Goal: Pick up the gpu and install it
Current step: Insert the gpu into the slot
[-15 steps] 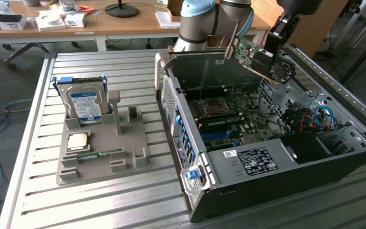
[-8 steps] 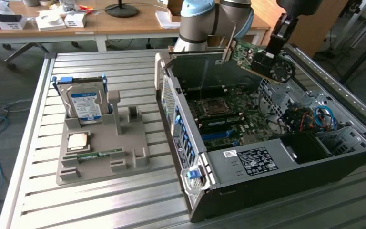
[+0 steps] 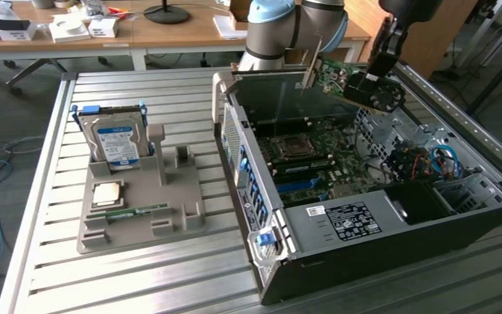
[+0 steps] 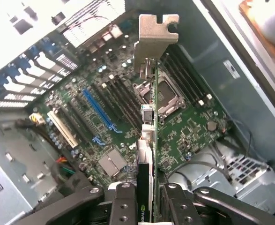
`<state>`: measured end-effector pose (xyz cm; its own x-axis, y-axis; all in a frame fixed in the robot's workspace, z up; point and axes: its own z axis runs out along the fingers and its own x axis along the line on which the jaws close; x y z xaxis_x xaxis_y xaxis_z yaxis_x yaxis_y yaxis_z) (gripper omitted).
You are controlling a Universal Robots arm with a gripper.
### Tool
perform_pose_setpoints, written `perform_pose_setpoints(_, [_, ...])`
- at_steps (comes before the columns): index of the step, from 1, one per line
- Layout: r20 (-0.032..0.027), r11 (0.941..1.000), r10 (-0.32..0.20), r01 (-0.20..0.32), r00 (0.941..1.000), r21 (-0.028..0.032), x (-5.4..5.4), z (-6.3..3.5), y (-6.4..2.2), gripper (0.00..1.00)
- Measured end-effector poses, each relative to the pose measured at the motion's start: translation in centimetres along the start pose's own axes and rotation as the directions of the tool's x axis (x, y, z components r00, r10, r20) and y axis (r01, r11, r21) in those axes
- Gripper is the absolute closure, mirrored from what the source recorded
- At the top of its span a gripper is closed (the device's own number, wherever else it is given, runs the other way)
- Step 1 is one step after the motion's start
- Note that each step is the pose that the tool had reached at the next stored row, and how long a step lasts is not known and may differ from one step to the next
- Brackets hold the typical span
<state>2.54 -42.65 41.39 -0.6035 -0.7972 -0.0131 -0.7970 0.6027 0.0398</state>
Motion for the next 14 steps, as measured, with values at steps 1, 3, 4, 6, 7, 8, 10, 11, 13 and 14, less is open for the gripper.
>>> perform_pose_setpoints(1, [-0.0008,0.9998,-0.019,0.019,0.9998,-0.0002,0.0,0.01,0.0,0.74])
perform_pose_setpoints(3, [-0.0028,0.9973,-0.073,0.073,0.9973,-0.001,0.0,0.06,0.0,0.74])
perform_pose_setpoints(4, [-0.0035,0.9959,-0.091,0.091,0.9959,-0.0013,0.0,0.07,0.0,0.74])
perform_pose_setpoints(6, [-0.0049,0.992,-0.126,0.126,0.992,-0.0019,0.0,0.1,0.0,0.74])
perform_pose_setpoints(7, [-0.0056,0.9895,-0.144,0.144,0.9895,-0.0023,0.0,0.11,0.0,0.74])
perform_pose_setpoints(8, [-0.0063,0.9865,-0.164,0.164,0.9865,-0.0027,0.0,0.12,-0.01,0.74])
perform_pose_setpoints(10, [-0.0083,0.9761,-0.217,0.217,0.9761,-0.0037,0.0,0.17,-0.01,0.74])
perform_pose_setpoints(11, [-0.0096,0.9677,-0.252,0.252,0.9676,-0.0046,0.0,0.2,-0.01,0.74])
perform_pose_setpoints(13, [-0.0109,0.9579,-0.287,0.287,0.9578,-0.0054,0.0,0.23,-0.01,0.74])
perform_pose_setpoints(14, [-0.0115,0.9525,-0.304,0.304,0.9525,-0.0058,0.0,0.25,-0.01,0.74])
